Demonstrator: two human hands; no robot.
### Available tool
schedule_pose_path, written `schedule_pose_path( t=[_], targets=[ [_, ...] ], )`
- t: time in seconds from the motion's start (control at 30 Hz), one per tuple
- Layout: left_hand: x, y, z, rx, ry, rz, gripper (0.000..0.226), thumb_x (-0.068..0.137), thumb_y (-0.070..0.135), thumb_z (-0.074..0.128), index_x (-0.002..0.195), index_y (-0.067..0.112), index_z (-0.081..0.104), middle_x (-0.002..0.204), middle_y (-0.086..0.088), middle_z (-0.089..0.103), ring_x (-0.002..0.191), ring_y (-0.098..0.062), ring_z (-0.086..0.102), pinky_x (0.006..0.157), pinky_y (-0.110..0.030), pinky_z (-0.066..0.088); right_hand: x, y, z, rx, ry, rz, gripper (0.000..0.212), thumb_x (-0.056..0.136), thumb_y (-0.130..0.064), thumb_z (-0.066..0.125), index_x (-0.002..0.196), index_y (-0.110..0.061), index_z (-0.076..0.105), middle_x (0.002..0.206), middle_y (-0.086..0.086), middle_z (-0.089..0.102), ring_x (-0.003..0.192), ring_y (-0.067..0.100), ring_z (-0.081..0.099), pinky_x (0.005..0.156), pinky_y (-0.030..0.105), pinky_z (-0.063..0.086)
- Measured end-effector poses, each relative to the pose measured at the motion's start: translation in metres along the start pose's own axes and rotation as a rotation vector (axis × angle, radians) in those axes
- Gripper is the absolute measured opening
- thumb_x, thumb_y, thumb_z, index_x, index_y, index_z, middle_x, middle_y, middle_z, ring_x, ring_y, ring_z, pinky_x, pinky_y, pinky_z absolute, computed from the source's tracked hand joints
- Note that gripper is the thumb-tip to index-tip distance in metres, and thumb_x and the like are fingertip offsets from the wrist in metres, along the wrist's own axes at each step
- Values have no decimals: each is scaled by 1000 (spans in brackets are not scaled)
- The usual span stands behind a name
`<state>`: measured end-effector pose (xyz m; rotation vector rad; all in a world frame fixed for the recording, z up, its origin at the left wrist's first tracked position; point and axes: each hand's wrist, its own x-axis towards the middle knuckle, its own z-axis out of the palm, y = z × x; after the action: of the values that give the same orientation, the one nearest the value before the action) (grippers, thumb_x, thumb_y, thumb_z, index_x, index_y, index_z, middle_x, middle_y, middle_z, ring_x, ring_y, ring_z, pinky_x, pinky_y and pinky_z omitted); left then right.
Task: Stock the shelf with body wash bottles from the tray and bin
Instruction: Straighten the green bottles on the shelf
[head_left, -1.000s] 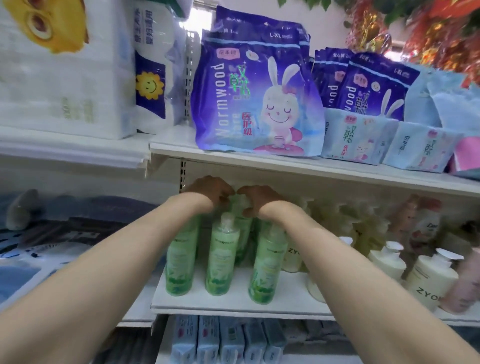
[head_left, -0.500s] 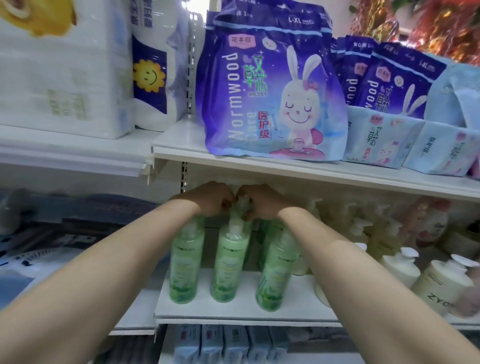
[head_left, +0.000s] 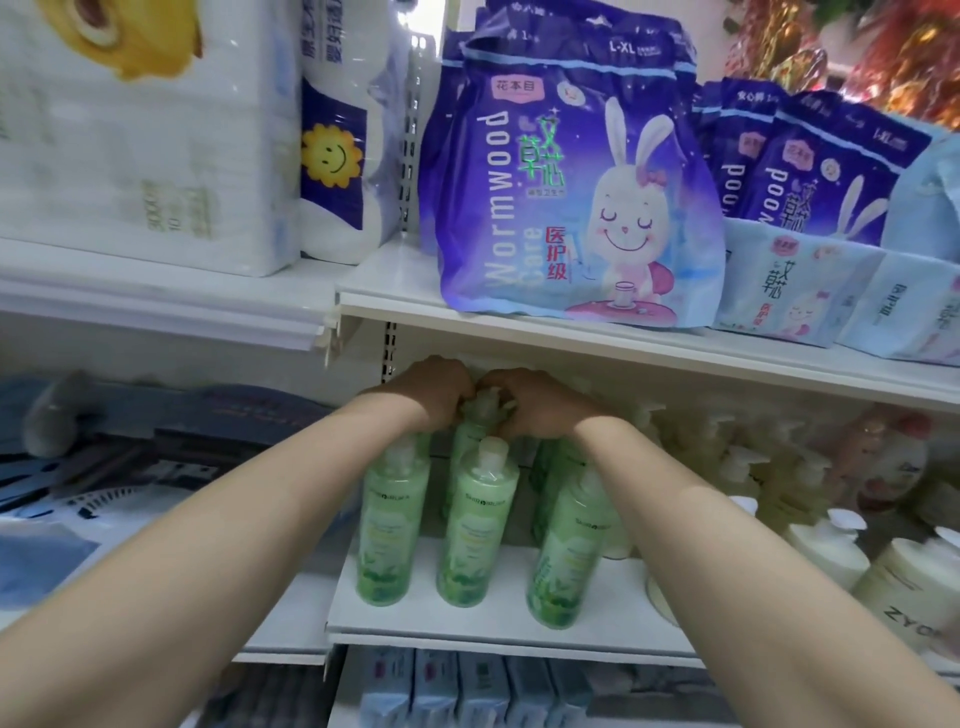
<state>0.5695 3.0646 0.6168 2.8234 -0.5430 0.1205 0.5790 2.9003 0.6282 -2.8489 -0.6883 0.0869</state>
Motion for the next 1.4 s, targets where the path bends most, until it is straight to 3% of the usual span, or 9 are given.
schedule_pose_path(
  t=[0.2, 0.4, 0.57, 0.67, 0.77, 0.97, 1.2, 1.33, 1.4],
  targets=[
    [8, -4, -10, -185, 80, -36, 27, 86, 3, 60, 111, 5, 70, 113, -11, 68, 104, -29, 63, 92, -41, 52, 0, 18, -5, 159, 104, 49, 55, 86, -9, 71, 137, -21, 55, 128, 9, 60, 110, 20, 60, 95, 33, 51],
    [23, 6, -16, -217, 94, -70, 37, 104, 20, 40, 139, 15, 50, 140, -7, 52, 124, -21, 49, 100, -25, 34, 5, 35, -4, 81, 239, 147, 49, 96, 2, 48, 143, -12, 48, 143, 11, 50, 127, 30, 50, 103, 34, 44],
    [42, 9, -2, -262, 80, -31, 22, 102, 13, 42, 100, 5, 62, 88, -8, 61, 77, -12, 45, 65, -20, 36, 19, 39, 0, 35, 155, 188, 53, 99, -1, 46, 149, -14, 39, 151, 10, 42, 135, 29, 44, 106, 31, 38],
    [53, 5, 5, -239, -14, -62, 25, 101, 15, 42, 109, 4, 63, 112, -15, 63, 88, -16, 49, 80, -29, 46, 29, 37, 2, 19, 99, 205, 60, 96, 1, 48, 152, -15, 35, 149, 13, 45, 127, 30, 51, 99, 36, 46],
    [57, 5, 4, -195, -78, -53, 32, 101, 10, 41, 128, 5, 57, 126, -13, 58, 95, -16, 49, 77, -27, 42, 34, 34, 3, 51, 84, 200, 61, 93, 4, 48, 151, -13, 36, 144, 16, 47, 122, 33, 53, 96, 43, 51],
    [57, -1, 1, -155, -88, -47, 27, 98, 6, 44, 119, 2, 59, 118, -12, 58, 95, -16, 48, 73, -24, 41, 36, 29, 1, 94, 62, 236, 50, 97, -10, 52, 147, -9, 42, 146, 14, 48, 130, 32, 48, 109, 43, 41],
    [56, -12, -3, -130, -106, -50, 27, 95, 0, 48, 120, -3, 57, 116, -16, 58, 103, -23, 52, 96, -36, 46, 38, 21, 6, 251, 111, 187, 37, 97, -10, 56, 134, -9, 51, 135, 15, 53, 122, 31, 53, 105, 51, 45],
    [54, -17, -6, -105, -138, -84, 21, 98, 7, 45, 103, 26, 49, 86, 10, 46, 104, -18, 46, 89, -29, 39, 40, 18, 3, 255, 79, 199, 43, 97, -11, 55, 139, -10, 48, 138, 15, 52, 117, 27, 53, 105, 47, 45],
    [53, -23, -7, -99, -117, -76, 19, 95, 3, 46, 103, 14, 59, 98, -4, 57, 101, -22, 51, 87, -33, 43, 41, 14, 4, 262, 68, 204, 46, 96, -9, 52, 141, -12, 46, 139, 15, 52, 116, 29, 53, 104, 47, 46]
  ],
)
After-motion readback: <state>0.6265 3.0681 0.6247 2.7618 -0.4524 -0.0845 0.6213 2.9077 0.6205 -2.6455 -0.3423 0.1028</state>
